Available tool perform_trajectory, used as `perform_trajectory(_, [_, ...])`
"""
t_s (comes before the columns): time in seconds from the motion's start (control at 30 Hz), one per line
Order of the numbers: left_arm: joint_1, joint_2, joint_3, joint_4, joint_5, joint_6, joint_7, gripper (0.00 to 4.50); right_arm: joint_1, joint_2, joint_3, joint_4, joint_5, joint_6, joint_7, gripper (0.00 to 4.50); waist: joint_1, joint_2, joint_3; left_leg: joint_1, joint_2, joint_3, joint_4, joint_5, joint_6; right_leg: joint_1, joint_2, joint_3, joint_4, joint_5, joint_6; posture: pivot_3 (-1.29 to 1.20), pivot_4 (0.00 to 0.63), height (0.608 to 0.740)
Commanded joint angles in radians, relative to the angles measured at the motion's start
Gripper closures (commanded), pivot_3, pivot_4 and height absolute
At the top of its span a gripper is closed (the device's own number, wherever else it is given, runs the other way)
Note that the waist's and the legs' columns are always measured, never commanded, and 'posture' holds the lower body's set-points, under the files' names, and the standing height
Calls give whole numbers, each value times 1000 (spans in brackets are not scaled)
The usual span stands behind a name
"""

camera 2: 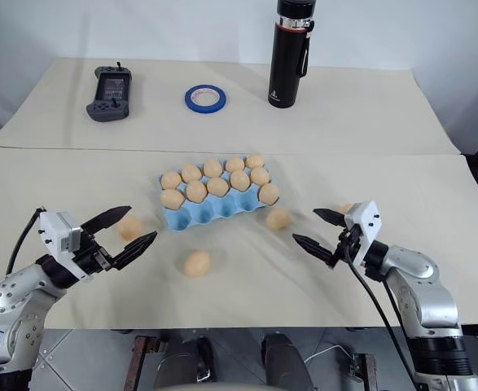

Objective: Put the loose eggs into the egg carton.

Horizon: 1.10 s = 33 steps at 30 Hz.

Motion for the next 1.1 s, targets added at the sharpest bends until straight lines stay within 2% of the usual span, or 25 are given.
perform_trajectory(0.03, [-1, 8, 14, -23, -9, -21, -9, 22, -11, -6, -19, -42, 13, 6, -11, 0, 0, 0, 0, 0, 0, 0, 0, 0, 0, 0, 0, 0, 0, 0, 0, 0, 150, 740])
perform_trajectory(0.33, [-27, 13, 25, -39, -28, 61, 62, 22, -30, -9, -30, -90, 32, 65, -55, 0, 0, 0, 0, 0, 0, 0, 0, 0, 0, 0, 0, 0, 0, 0, 0, 0, 150, 740])
perform_trajectory(0.53, [-62, 22, 17, -36, -36, 87, 51, 22, -55, 1, -51, -135, 62, 108, -106, 0, 0, 0, 0, 0, 0, 0, 0, 0, 0, 0, 0, 0, 0, 0, 0, 0, 150, 740])
perform_trajectory(0.67, [-91, 24, 17, -27, -74, 73, -9, 22, -33, 11, -99, -188, 104, 140, -166, 0, 3, 0, 0, 0, 0, 0, 0, 0, 0, 0, 0, -1, 0, 0, 0, 0, 150, 740])
perform_trajectory(0.8, [-104, 36, 5, -18, -94, 49, -91, 22, 61, 12, -255, -233, 142, 160, -272, 0, 15, 0, 0, -1, 0, -1, -1, -1, -1, 0, 0, -2, -1, 0, 0, 0, 150, 740])
perform_trajectory(0.87, [-109, 46, -3, -11, -99, 43, -134, 22, 76, 16, -292, -234, 147, 172, -317, 0, 21, 0, 0, -1, 0, 0, -1, -1, 0, 0, 0, -1, -1, 0, 0, 0, 150, 740])
perform_trajectory(0.97, [-117, 63, -22, -4, -109, 37, -205, 22, 68, 34, -319, -188, 120, 158, -383, 0, 16, 0, 0, 0, 0, 1, 0, -1, 0, -1, 1, 0, -1, 0, 0, 0, 150, 740])
perform_trajectory(1.1, [-118, 85, -42, -2, -114, 28, -282, 22, 64, 65, -292, -135, 62, 123, -426, 0, 12, 1, 0, 0, 0, 1, 0, -1, -1, 0, 0, 0, 0, 0, 0, 0, 150, 740])
